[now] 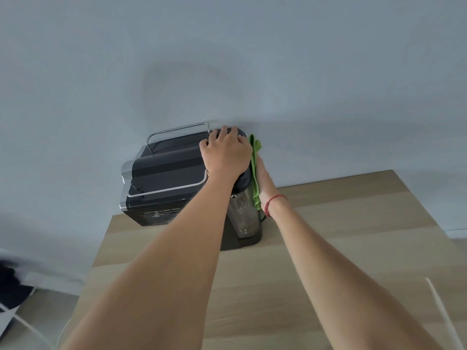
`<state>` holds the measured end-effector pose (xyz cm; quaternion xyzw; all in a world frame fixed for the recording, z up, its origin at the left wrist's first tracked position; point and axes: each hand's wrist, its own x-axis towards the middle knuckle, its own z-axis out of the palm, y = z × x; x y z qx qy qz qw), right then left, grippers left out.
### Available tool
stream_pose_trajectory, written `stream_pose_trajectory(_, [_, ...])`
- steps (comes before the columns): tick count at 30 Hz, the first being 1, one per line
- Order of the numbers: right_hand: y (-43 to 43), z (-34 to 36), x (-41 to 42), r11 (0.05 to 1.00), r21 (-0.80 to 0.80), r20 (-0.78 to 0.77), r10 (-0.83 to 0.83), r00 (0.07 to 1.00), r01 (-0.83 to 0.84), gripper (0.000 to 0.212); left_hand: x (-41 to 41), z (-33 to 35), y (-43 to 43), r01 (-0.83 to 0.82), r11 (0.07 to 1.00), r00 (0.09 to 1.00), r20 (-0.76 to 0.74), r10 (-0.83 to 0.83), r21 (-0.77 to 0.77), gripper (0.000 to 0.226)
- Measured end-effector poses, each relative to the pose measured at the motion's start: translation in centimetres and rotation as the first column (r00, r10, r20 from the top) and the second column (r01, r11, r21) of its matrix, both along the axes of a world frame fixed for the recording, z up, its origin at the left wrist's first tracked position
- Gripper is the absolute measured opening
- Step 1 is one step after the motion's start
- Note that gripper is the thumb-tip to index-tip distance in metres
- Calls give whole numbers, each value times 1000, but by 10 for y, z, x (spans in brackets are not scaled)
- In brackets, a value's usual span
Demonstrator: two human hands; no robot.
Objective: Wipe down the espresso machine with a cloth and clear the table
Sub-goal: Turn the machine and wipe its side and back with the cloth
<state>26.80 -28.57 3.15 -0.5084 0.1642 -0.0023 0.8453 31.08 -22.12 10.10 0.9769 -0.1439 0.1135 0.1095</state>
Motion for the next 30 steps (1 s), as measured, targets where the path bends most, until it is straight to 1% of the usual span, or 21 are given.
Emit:
stream_pose_trajectory(2, [5, -5, 8, 995, 62, 16, -81, 997, 80, 44, 0, 0, 0, -4, 1000, 1000, 11, 4, -3, 43])
stream_pose_trajectory(3, [4, -7, 11, 993, 56, 10, -103, 995, 102, 45, 0, 0, -1, -2, 1000, 1000, 14, 2, -4, 43])
stream_pose_trajectory(5, [0, -15, 17, 990, 43, -26, -135, 990, 136, 40, 1, 0, -2, 6, 1000, 1000, 16, -6, -9, 44])
stream_pose_trajectory(7, [-2, -27, 22, 989, -9, -113, -147, 983, 147, 37, 1, 0, -2, 8, 1000, 1000, 15, -8, -10, 44])
stream_pose_trajectory(8, [-2, -33, 23, 992, -12, -172, -129, 977, 129, 40, 1, -1, -1, 9, 1000, 1000, 19, -9, -5, 44])
stream_pose_trajectory(9, [0, -39, 24, 994, -1, -227, -104, 968, 106, 48, 1, -2, 0, 11, 1000, 1000, 23, -11, -1, 44])
stream_pose_trajectory(10, [2, -47, 23, 996, 16, -263, -76, 962, 83, 60, 2, -3, 0, 13, 1000, 1000, 26, -13, 0, 44])
stream_pose_trajectory(11, [3, -60, 23, 998, 26, -278, -40, 960, 50, 74, 2, -3, 0, 16, 1000, 999, 32, -16, -2, 43])
stream_pose_trajectory(12, [6, -70, 21, 999, 38, -280, -14, 960, 25, 82, 3, -3, 0, 20, 1000, 999, 41, -20, -6, 42])
stream_pose_trajectory(13, [9, -77, 18, 998, 60, -282, -13, 959, 31, 82, 4, -2, 0, 21, 1000, 999, 47, -21, -10, 42])
stream_pose_trajectory(14, [12, -79, 13, 993, 100, -274, -26, 961, 56, 75, 4, -1, 0, 18, 1000, 999, 47, -17, -15, 42])
stream_pose_trajectory(17, [19, -81, 5, 943, 294, -226, -92, 970, 158, 60, 3, -4, 1, 3, 999, 1000, 28, -2, -32, 44])
stream_pose_trajectory(18, [21, -79, 4, 934, 306, -213, -124, 969, 186, 57, 3, -4, 0, 3, 999, 1000, 24, -2, -37, 44])
stream_pose_trajectory(19, [23, -76, 5, 938, 277, -209, -153, 966, 208, 56, 3, -3, -1, 1, 999, 1000, 22, 0, -41, 44])
stream_pose_trajectory(21, [26, -68, 5, 956, 150, -207, -219, 954, 252, 59, 2, 0, -2, 0, 999, 1000, 15, 1, -48, 43])
stream_pose_trajectory(23, [30, -54, 1, 948, 89, -149, -291, 945, 306, 59, 0, 1, -2, -7, 998, 1000, 4, 7, -60, 43])
stream_pose_trajectory(26, [37, -24, -6, 906, 73, -21, -417, 909, 418, 39, -1, 2, 0, -22, 997, 1000, -17, 21, -80, 44])
stream_pose_trajectory(28, [43, -6, -11, 864, 94, 34, -500, 866, 495, 37, -3, 4, -1, -28, 995, 999, -25, 26, -91, 43])
stream_pose_trajectory(30, [51, 4, -18, 812, 83, 33, -581, 813, 578, 39, -6, 6, -2, -29, 996, 999, -21, 27, -85, 43])
